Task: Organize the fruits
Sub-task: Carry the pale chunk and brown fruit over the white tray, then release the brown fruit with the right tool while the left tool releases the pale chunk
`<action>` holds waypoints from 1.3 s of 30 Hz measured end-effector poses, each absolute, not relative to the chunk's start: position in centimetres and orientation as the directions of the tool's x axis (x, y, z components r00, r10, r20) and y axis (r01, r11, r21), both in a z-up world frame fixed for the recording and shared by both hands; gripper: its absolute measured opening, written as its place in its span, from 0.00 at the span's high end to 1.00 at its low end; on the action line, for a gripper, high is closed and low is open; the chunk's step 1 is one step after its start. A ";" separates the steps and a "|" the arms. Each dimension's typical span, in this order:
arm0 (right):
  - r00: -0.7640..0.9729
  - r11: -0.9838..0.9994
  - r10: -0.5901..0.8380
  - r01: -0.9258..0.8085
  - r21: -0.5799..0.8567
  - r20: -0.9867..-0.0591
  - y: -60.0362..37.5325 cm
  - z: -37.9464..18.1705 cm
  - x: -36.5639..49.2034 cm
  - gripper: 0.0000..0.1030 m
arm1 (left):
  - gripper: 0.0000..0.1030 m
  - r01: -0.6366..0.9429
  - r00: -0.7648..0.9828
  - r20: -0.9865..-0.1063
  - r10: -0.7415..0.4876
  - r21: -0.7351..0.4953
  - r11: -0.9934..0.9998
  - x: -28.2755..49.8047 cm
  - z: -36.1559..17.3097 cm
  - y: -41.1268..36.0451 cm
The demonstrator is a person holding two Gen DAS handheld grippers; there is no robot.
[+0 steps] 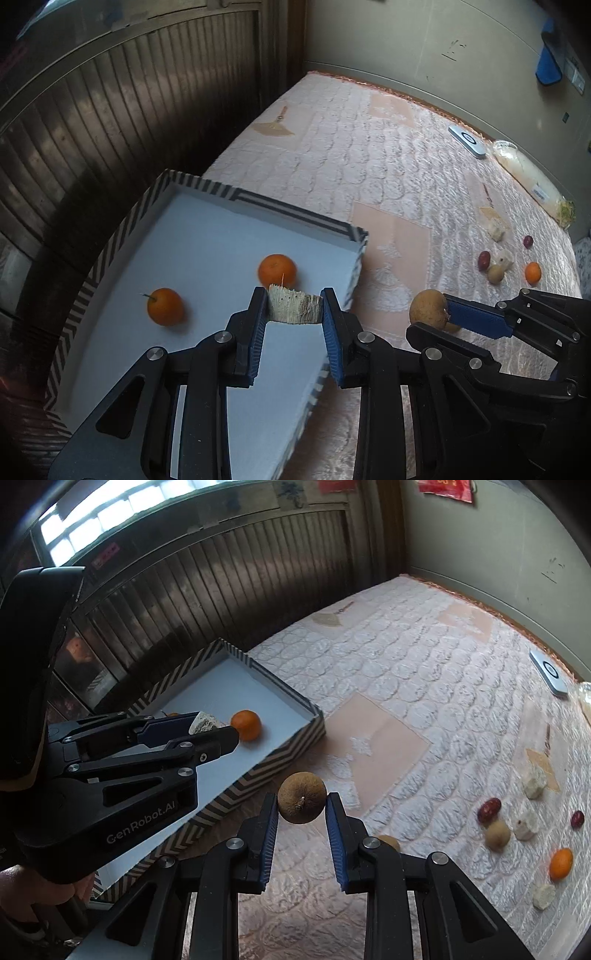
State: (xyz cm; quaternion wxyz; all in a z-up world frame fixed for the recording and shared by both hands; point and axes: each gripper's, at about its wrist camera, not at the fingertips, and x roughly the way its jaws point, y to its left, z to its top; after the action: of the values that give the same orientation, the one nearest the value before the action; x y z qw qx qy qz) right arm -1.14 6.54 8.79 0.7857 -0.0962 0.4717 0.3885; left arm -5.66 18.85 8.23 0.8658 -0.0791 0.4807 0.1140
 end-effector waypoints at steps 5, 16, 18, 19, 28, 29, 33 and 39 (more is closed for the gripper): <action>0.209 0.616 0.532 -0.760 0.206 -0.820 11.0 8.4 -1.3 0.76 | 0.72 -0.366 0.483 -0.861 0.162 -0.030 0.930 -7.6 7.4 22.7; 0.105 0.515 0.491 -0.836 0.190 -0.865 18.0 5.7 -1.8 0.75 | 0.72 -0.503 0.363 -0.923 0.129 -0.078 0.861 -10.0 4.1 27.9; 0.089 0.500 0.479 -0.845 0.189 -0.873 18.7 5.3 -1.9 0.76 | 0.72 -0.513 0.349 -0.929 0.120 -0.082 0.855 -10.1 3.8 28.3; 0.083 0.494 0.473 -0.849 0.186 -0.877 19.1 5.0 -1.9 0.76 | 0.72 -0.518 0.345 -0.932 0.114 -0.087 0.851 -10.1 3.6 28.4; 0.060 0.480 0.436 -0.860 0.175 -0.898 20.9 3.6 -1.3 0.75 | 0.72 -0.530 0.347 -0.932 0.102 -0.105 0.842 -10.2 3.6 29.1; 0.061 0.478 0.434 -0.861 0.173 -0.899 20.9 3.6 -1.2 0.75 | 0.72 -0.530 0.345 -0.933 0.103 -0.103 0.842 -10.2 3.6 29.1; 0.061 0.476 0.434 -0.863 0.171 -0.899 21.6 3.4 -1.1 0.75 | 0.72 -0.535 0.342 -0.934 0.103 -0.103 0.839 -10.3 3.6 29.1; 0.058 0.476 0.464 -0.858 0.194 -0.884 21.1 3.7 -1.2 0.74 | 0.64 -0.540 0.339 -0.934 0.110 -0.097 0.836 -9.8 3.8 29.0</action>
State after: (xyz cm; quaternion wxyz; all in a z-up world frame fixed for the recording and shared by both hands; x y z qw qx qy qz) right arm -1.17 21.15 3.68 0.7001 -0.1974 0.4981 0.4721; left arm -9.81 28.96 3.84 0.7933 -0.2001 0.5372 0.2049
